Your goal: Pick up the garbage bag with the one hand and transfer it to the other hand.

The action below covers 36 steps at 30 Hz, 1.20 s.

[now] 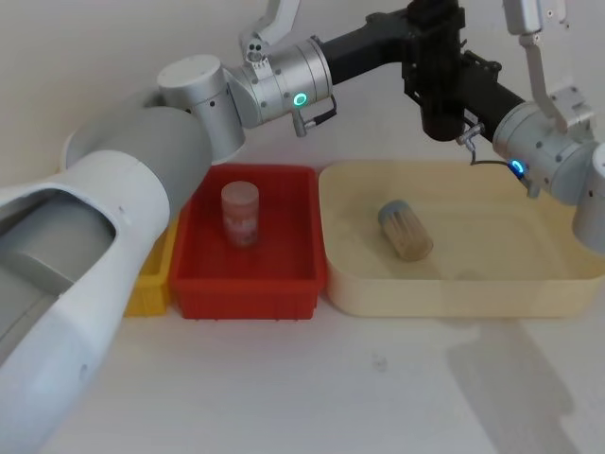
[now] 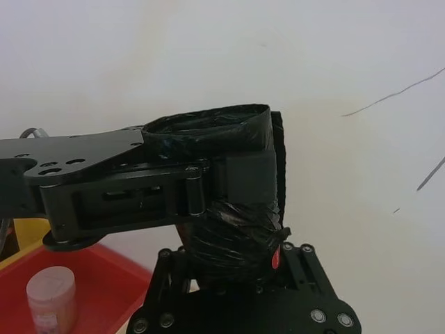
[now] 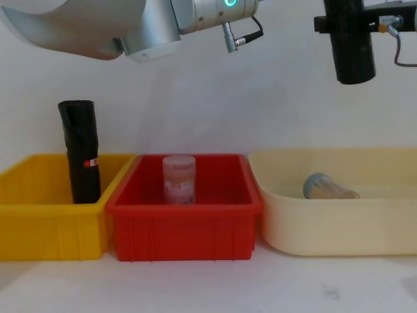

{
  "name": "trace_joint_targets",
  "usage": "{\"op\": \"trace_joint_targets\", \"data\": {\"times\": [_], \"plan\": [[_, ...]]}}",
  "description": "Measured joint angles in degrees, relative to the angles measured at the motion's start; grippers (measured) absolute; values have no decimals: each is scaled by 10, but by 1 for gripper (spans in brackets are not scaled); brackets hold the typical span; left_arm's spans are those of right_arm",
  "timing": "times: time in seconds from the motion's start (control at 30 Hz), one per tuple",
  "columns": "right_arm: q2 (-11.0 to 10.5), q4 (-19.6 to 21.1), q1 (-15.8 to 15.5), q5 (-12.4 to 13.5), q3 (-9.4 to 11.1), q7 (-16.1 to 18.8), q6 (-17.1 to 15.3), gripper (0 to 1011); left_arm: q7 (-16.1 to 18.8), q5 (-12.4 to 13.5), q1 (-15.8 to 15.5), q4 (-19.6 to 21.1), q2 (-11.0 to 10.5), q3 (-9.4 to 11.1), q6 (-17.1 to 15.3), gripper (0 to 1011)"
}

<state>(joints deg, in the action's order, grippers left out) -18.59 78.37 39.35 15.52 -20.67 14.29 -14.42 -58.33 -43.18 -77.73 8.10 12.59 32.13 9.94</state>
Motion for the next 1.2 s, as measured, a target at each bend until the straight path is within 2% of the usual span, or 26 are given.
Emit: {"op": "trace_joint_targets", "data": {"times": [0.13,0.57,0.67,0.93,0.97,1.0,1.13,1.17,1.2], "plan": [[1,-2,1,-1,0,-1,0,517,0,0,0,0,0,0,0,351],[2,-5,4,-3,-1,-2,1,516,0,0,0,0,0,0,0,355],[2,-5,4,-3,-1,-2,1,516,0,0,0,0,0,0,0,414],[2,-6,4,-4,0,-3,2,514,0,0,0,0,0,0,0,677],[2,-6,4,-5,1,-3,4,514,0,0,0,0,0,0,0,688],[2,-6,4,-5,2,-4,4,514,0,0,0,0,0,0,0,753],[2,-7,4,-8,8,-11,8,514,0,0,0,0,0,0,0,823],[2,-8,4,-8,9,-13,9,514,0,0,0,0,0,0,0,884],[2,-9,4,-9,13,-17,10,514,0,0,0,0,0,0,0,898]]}}
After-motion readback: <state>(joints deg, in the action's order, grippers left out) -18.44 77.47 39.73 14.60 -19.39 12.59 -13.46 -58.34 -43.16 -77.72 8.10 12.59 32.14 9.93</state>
